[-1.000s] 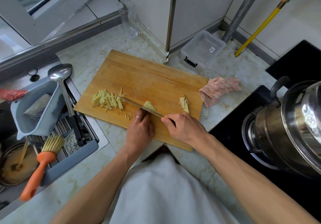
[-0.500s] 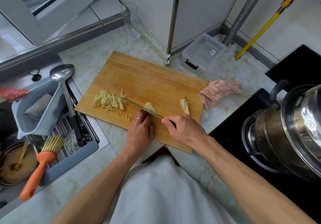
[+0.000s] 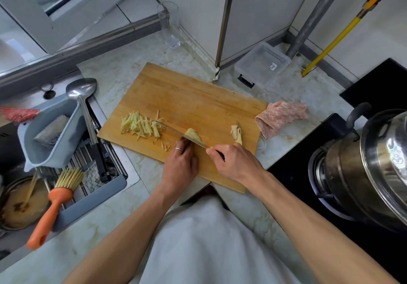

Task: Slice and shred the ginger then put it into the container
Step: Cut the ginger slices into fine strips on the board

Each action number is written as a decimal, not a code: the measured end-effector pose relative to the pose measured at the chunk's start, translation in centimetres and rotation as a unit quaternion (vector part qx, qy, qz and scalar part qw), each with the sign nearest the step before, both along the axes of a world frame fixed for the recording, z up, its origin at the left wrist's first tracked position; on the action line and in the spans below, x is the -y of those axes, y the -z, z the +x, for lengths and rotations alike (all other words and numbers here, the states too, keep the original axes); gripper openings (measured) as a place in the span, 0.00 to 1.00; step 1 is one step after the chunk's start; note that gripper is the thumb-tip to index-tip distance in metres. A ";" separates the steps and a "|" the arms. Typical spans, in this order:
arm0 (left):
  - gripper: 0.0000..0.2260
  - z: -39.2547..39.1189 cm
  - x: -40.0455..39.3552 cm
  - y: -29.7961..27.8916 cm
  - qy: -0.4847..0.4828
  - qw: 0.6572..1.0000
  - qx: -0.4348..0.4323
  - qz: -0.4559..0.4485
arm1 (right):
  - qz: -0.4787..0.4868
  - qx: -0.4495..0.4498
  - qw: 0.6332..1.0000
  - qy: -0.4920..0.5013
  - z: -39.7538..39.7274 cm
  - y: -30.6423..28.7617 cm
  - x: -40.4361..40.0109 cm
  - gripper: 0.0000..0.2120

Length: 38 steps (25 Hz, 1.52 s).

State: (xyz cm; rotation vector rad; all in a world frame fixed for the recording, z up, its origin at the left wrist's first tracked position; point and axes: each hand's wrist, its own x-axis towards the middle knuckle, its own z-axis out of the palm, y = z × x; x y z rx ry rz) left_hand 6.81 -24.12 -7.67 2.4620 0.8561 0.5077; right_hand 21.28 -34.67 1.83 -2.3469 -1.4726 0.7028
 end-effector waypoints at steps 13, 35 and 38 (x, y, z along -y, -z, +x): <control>0.21 -0.1 -0.1 -0.2 0.007 1.000 0.005 -0.012 | 0.004 -0.005 1.000 0.006 0.0 0.3 0.0 0.21; 0.18 0.0 -0.3 0.3 0.003 1.000 0.003 -0.003 | -0.023 -0.011 1.000 0.001 0.5 -0.4 0.5 0.23; 0.18 0.1 -0.2 0.2 0.008 1.000 0.009 -0.003 | -0.021 -0.014 1.000 0.001 0.5 -0.5 0.7 0.23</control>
